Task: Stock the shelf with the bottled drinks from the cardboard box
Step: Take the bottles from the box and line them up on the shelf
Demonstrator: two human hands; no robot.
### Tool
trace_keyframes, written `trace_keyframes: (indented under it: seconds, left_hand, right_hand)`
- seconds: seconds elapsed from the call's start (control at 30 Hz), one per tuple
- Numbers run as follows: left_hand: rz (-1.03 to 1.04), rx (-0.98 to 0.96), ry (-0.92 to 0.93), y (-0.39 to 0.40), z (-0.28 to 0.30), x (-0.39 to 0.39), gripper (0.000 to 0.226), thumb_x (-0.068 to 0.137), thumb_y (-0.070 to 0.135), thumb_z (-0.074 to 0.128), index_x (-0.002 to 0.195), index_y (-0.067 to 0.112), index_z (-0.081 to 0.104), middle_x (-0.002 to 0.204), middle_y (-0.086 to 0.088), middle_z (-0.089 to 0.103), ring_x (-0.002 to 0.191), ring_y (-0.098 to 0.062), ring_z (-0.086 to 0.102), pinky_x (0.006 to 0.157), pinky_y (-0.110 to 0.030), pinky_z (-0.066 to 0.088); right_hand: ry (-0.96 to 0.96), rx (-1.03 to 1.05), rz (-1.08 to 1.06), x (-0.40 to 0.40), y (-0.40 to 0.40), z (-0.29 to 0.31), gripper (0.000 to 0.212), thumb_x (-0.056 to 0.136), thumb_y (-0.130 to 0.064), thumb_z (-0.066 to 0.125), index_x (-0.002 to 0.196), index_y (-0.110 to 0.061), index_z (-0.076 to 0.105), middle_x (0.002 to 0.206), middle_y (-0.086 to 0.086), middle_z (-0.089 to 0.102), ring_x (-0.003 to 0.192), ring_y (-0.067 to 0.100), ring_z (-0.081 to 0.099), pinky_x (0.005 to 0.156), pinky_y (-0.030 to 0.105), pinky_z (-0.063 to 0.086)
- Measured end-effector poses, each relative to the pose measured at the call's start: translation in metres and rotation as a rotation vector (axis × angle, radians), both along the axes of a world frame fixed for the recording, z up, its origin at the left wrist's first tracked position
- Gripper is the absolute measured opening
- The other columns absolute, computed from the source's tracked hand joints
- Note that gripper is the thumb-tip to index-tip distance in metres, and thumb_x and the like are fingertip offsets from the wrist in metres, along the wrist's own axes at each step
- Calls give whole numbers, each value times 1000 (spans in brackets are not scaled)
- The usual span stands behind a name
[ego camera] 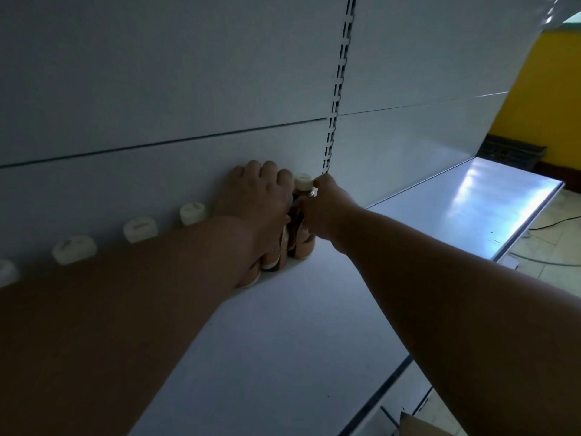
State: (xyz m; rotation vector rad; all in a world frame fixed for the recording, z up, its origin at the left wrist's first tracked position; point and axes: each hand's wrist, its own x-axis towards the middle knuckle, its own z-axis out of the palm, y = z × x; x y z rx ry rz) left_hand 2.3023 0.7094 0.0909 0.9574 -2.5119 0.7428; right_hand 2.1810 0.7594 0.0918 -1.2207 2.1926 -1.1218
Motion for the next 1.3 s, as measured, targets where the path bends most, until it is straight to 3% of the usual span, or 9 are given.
trace_keyframes:
  seconds: [0.2,0.33,0.5,0.7,0.87,0.97,1.07,1.17,1.3]
  left_hand:
    - [-49,10,128,34,16,40,36,80,33,57,106,9,50,101,-14,55,87,-31,49,72,-41,36]
    - [-72,46,182,68,34,95,31,75,27,57,97,5,55,89,-15,57,77,-31,51,66,-40,38]
    - [41,174,190,99,50,183,30,84,26,54,110,13,51,105,-8,56,93,-27,49,77,-37,36]
    - [189,333,271,105,57,284,30,82,24,59,109,14,51,102,-8,58,90,-26,51,72,-36,41]
    - [280,422,231,87,55,328,33,83,24,59,116,20,55,112,-6,57,100,-26,51,81,-38,44]
    - [316,378,145,73,50,334,34,83,29,62,115,22,58,110,-5,56,98,-25,52,77,-36,43]
    - [359,243,50,65,46,332,29,81,42,62,101,21,61,92,-3,58,79,-22,49,67,-33,39]
    - [369,196,1,61,37,328,32,83,52,59,89,20,59,75,0,52,69,-21,46,64,-33,33]
    - [327,185,-5,56,36,323,26,85,42,62,89,16,63,68,1,45,67,-20,46,61,-32,33]
  right_hand:
    - [266,-9,109,19,30,19,42,89,-18,53,129,-19,39,113,12,55,92,27,59,74,40,54]
    - [425,-78,257,59,53,44,46,87,-20,56,131,-23,43,123,9,54,103,25,55,79,33,44]
    - [487,-131,427,138,72,59,36,88,-28,59,123,-26,50,116,4,58,91,19,59,74,35,51]
    - [567,-116,589,226,80,52,27,87,-23,57,114,-19,56,108,8,58,93,25,57,75,31,44]
    - [655,-118,651,267,70,51,18,88,-20,54,106,-17,54,102,6,51,88,23,50,70,28,34]
    - [702,-95,636,277,57,50,27,89,-19,54,116,-16,54,109,8,51,93,25,53,73,31,40]
    - [734,-82,617,285,45,44,29,90,-23,55,119,-16,52,110,9,51,97,28,55,79,38,47]
    - [766,-62,614,291,32,34,32,90,-24,55,120,-16,50,110,10,51,97,30,55,72,35,42]
    - [782,-32,595,295,18,24,28,90,-24,56,117,-14,53,102,9,51,95,28,53,71,33,38]
